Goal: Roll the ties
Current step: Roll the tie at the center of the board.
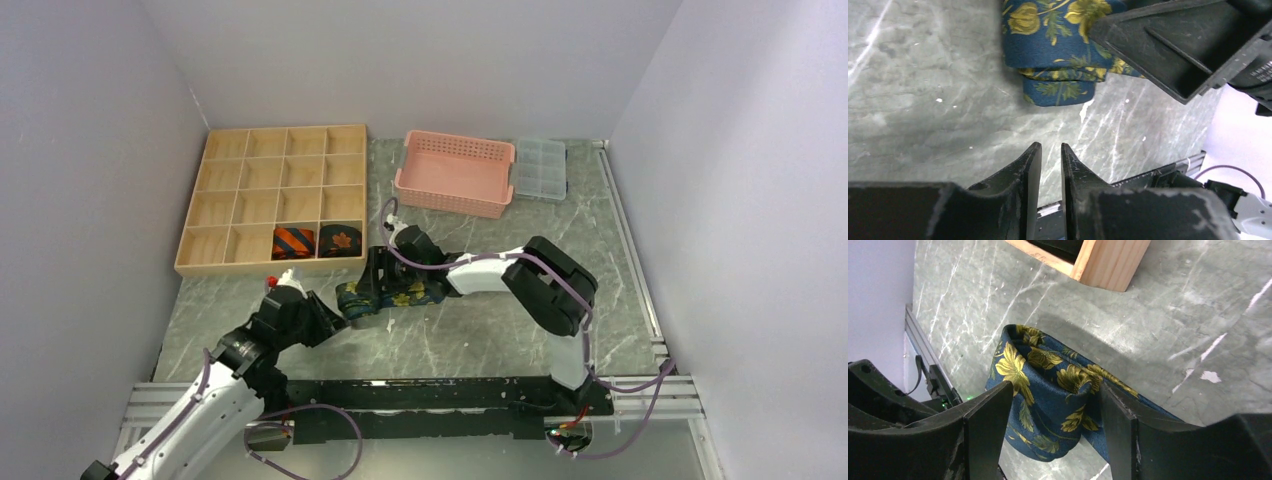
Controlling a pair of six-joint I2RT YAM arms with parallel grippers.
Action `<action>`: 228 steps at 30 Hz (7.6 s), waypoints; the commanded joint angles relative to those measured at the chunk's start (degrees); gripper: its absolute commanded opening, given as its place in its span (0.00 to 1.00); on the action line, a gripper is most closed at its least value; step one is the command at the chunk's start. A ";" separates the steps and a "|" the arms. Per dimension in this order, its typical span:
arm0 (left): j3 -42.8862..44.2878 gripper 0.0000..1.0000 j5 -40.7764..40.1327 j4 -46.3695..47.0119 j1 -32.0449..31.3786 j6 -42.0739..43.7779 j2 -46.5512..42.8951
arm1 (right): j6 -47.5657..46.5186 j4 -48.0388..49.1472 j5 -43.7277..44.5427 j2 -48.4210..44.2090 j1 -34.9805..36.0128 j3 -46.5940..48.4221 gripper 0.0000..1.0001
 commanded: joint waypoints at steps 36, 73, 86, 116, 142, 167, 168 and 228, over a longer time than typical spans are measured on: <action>3.68 0.03 -23.33 24.35 -9.89 -4.28 42.04 | -8.06 -14.12 25.50 -43.03 -5.88 -23.98 0.74; 6.32 0.03 -13.31 18.00 -4.63 6.95 32.72 | -5.97 -8.57 18.75 -36.24 -6.18 -25.52 0.71; 6.02 0.03 -15.62 32.01 -3.65 5.36 48.98 | -6.59 -10.23 19.50 -36.31 -6.22 -24.69 0.71; 2.80 0.51 -15.30 9.98 -2.27 2.26 6.05 | -2.43 -10.08 7.30 -11.77 -5.08 3.32 0.78; -7.78 0.71 -5.48 41.61 13.35 -2.68 17.01 | 2.14 -1.35 -1.79 4.31 -4.56 9.03 0.52; -7.77 0.71 2.60 50.99 16.90 1.58 28.43 | 3.27 10.51 -4.40 8.69 -3.97 -1.13 0.41; -7.50 0.71 3.32 50.35 17.69 1.58 28.09 | 3.00 11.08 -4.30 8.71 -3.89 -1.51 0.41; -0.50 0.57 23.73 56.59 22.87 5.57 48.76 | 0.97 14.63 -3.38 8.58 -2.98 -3.42 0.40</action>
